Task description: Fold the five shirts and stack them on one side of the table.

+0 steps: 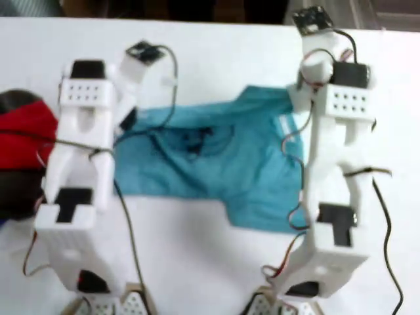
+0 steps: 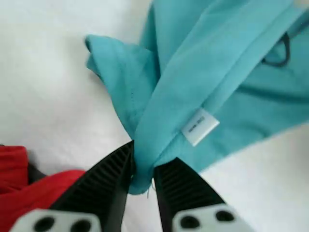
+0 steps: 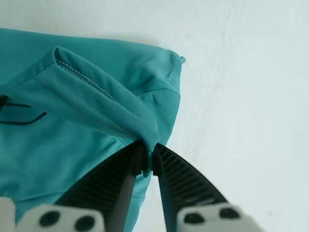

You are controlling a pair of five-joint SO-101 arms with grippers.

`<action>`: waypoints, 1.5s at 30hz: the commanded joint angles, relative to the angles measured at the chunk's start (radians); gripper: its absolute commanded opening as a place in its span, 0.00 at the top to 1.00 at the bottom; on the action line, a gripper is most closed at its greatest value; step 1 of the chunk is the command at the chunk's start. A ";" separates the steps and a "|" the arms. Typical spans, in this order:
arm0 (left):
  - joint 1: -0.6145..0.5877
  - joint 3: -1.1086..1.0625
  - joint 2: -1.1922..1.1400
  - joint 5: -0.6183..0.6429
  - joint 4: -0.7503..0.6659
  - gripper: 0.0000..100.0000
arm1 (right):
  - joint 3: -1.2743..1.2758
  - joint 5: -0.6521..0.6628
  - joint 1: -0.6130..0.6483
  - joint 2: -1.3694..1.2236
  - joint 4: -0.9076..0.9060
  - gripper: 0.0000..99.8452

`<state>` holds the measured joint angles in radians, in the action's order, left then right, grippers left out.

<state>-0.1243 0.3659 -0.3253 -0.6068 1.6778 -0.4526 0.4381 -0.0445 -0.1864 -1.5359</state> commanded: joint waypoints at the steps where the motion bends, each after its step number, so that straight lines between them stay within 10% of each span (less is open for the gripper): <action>1: -0.011 -0.004 0.011 -0.106 0.074 0.97 | 0.052 0.002 -0.010 0.096 -0.064 0.98; 19: -0.057 -0.378 0.003 -0.422 -0.026 0.97 | 1.022 0.236 -0.079 0.599 0.346 0.98; 39: -0.060 -0.527 0.012 -0.420 -0.198 0.97 | 1.138 0.242 -0.107 0.607 0.358 0.98; 45: -0.103 -0.427 0.011 -0.430 -0.078 0.81 | 1.131 0.242 -0.102 0.608 0.278 0.89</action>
<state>-0.1903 -0.1419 -0.3299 -1.0226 1.5290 0.6905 0.6743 -0.1396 0.3705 -1.2198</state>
